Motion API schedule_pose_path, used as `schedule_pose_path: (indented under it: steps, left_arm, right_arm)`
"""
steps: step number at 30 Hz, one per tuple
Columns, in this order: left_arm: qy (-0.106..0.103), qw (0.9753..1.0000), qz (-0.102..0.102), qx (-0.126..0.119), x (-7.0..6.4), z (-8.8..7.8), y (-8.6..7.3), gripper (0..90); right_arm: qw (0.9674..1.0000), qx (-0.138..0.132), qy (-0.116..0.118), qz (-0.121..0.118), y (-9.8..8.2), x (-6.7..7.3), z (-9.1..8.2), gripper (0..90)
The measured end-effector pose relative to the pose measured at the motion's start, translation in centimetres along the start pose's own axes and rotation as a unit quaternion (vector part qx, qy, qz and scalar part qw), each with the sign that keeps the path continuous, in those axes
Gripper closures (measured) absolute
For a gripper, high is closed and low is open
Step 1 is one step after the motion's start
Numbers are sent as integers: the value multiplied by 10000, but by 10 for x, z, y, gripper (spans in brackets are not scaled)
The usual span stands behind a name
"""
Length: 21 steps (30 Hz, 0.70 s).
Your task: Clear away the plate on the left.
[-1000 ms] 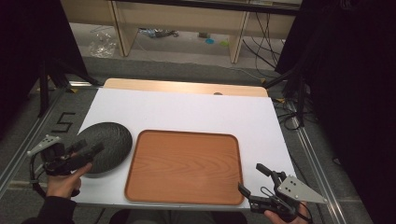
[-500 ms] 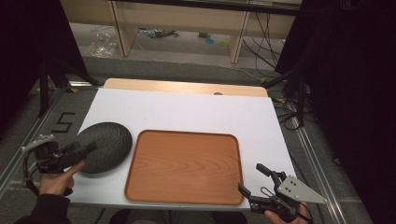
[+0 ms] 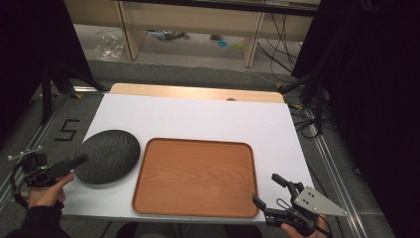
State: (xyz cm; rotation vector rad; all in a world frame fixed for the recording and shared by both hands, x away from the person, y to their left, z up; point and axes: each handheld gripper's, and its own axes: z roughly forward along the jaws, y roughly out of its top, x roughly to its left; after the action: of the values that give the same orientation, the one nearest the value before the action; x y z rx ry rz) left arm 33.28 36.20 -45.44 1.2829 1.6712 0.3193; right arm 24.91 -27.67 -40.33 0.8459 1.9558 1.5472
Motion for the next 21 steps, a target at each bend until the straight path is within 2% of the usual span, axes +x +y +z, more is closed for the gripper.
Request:
schedule_pose_path:
  steps: [2, 3, 7, 11, 13, 17, 21]
  left_arm:
    - [-37, 9999, -121, 32, 4, 1, -1, 187]
    - [-75, 9996, -271, 21, 4, 2, -1, 187]
    - [-79, 9990, -432, 41, 10, 1, -2, 189]
    - [-158, 9972, -726, 80, 16, 2, -4, 192]
    - [-122, 9970, -753, 120, 17, 3, -4, 192]
    - [-59, 9967, -772, 253, 18, 5, -6, 193]
    - [-116, 9958, -836, 342, 19, 7, -8, 197]
  right_arm:
    - [9999, 97, 73, 8, 0, 0, -1, 158]
    - [9999, 95, 63, 17, 0, 0, -1, 158]
    - [10000, 64, 35, 4, 1, 0, -1, 158]
    - [10000, 16, 15, 5, 0, 0, 0, 159]
    - [9999, 92, 75, 3, 1, 0, -1, 159]
    - [10000, 62, 38, -2, 0, 0, -1, 159]
    - [10000, 11, 7, -3, 0, 0, 0, 159]
